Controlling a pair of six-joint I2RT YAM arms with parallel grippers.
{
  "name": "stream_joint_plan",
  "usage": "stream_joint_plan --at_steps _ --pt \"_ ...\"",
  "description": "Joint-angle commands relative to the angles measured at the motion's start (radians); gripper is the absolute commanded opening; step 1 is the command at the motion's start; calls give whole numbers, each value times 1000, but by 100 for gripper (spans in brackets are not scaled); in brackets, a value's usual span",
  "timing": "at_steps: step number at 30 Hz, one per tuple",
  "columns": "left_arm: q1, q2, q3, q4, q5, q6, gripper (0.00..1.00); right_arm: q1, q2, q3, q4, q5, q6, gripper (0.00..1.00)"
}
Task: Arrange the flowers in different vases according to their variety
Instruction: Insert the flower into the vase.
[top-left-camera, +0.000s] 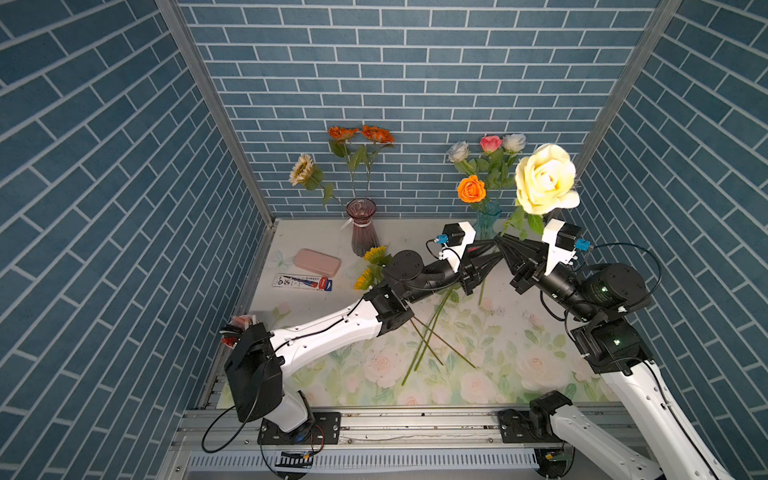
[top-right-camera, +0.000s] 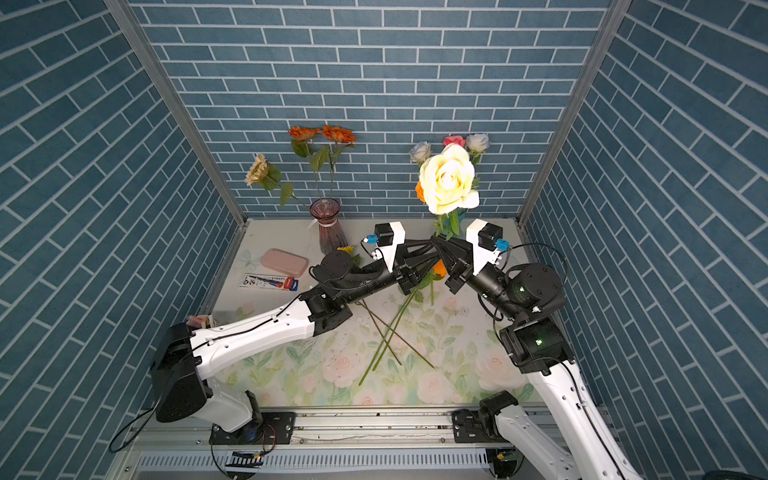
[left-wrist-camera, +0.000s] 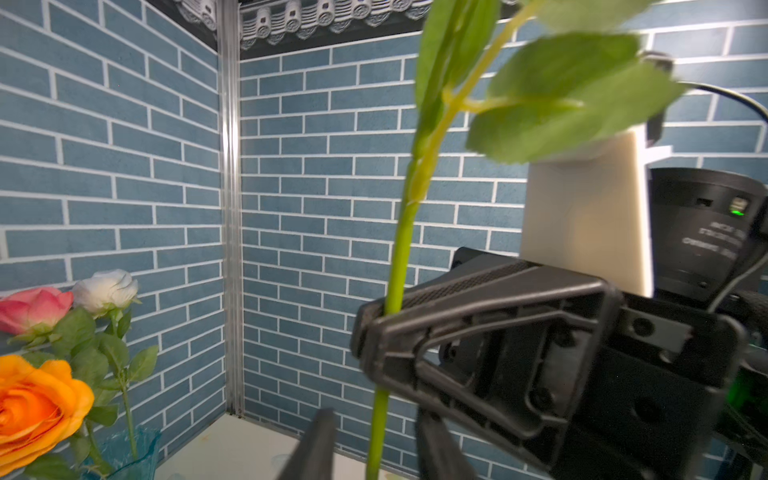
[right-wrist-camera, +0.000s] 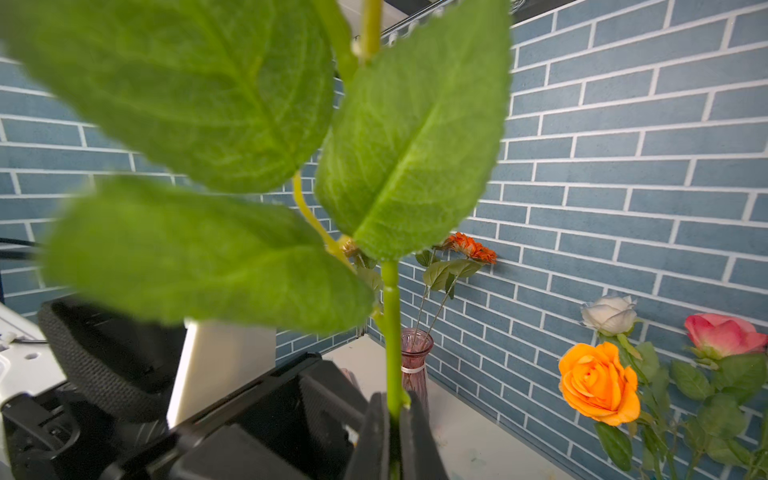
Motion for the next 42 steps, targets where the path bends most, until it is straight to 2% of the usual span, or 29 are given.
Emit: stream_joint_plan --at_steps 1,5,9,14,22,24,28,34,42 --pt "-12 -6 72 -122 3 73 100 -4 5 -3 18 76 -15 0" --pt "-12 -56 44 -199 -11 148 100 -4 35 22 21 220 -51 0" --pt "-12 -152 -27 -283 -80 222 100 -22 114 98 23 364 -113 0" --pt "-12 -314 -148 -368 -217 264 100 -127 234 195 89 416 -137 0" --pt "-10 -609 -315 -486 -431 247 100 -312 489 316 369 405 -88 0" --pt "-10 -669 -341 -511 -473 249 100 -345 562 340 450 354 -53 0" --pt "-8 -762 -391 -524 -533 268 100 -372 702 386 616 328 0 0" --pt "-7 -811 -421 -508 -567 316 100 -383 880 507 724 272 76 0" --pt "-4 -799 -429 -467 -608 340 100 -383 1030 613 749 225 133 0"
